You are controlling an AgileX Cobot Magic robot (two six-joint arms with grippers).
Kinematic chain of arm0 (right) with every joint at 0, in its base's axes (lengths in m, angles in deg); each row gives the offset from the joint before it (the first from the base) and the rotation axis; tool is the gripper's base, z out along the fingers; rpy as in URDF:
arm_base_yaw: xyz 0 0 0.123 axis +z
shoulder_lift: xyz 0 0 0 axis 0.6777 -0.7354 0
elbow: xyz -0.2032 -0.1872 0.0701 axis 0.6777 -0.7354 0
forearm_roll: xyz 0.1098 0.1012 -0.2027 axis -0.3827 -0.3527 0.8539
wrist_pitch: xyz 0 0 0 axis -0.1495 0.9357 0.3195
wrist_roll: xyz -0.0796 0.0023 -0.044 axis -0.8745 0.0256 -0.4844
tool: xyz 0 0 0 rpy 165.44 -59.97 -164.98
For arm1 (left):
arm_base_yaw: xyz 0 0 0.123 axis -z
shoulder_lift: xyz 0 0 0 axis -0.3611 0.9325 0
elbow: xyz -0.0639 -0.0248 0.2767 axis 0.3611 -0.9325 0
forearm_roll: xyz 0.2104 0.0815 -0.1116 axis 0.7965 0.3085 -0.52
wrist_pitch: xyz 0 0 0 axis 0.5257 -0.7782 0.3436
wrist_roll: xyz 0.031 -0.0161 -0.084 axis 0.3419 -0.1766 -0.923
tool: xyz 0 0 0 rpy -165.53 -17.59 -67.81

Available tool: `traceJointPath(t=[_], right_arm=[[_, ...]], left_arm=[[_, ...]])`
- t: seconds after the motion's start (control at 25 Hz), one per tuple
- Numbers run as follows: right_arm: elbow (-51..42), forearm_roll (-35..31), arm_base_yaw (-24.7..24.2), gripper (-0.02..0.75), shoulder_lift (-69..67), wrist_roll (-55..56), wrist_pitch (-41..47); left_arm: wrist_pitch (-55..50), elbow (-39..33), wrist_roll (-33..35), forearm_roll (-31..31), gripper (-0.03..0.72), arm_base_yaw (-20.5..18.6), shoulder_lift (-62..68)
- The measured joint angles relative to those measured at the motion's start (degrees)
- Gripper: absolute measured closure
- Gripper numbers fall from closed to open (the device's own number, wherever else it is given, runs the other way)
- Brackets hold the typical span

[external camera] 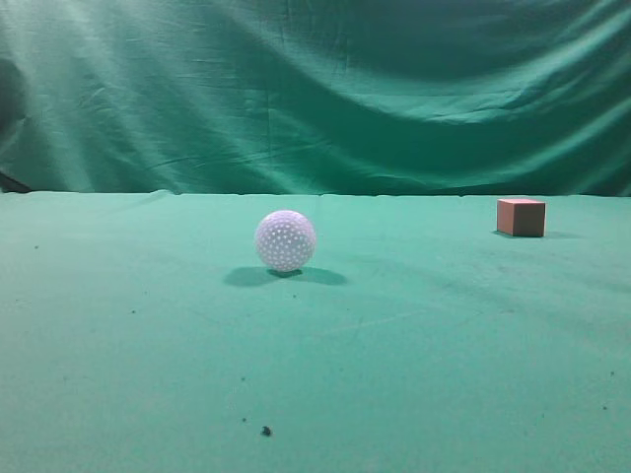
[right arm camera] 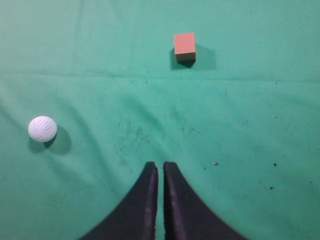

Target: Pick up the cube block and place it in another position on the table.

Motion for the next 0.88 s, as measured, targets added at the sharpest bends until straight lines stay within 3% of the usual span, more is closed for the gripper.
traceJointPath(t=[0.2,0.4,0.6,0.72,0.88], right_arm=[[-8.08,-0.27,0.0,0.738,9.77,-1.47,-1.48],[-8.75,-0.9,0.0,0.738,15.78,-2.43,3.62],[-8.75,2.67,0.0,0.738,16.91,-5.37,6.16],[-9.2,5.56,0.0,0.738,17.52,-6.37,3.76],[-15.07,6.76,-2.36,0.738,23.08,-6.96,-7.83]], left_arm=[[0.0,0.0,0.0,0.0,0.426,0.0,0.0],[0.0,0.0,0.0,0.0,0.426,0.0,0.0],[0.0,0.0,0.0,0.0,0.426,0.0,0.0],[0.0,0.0,0.0,0.0,0.426,0.0,0.0],[0.0,0.0,0.0,0.0,0.426,0.0,0.0]])
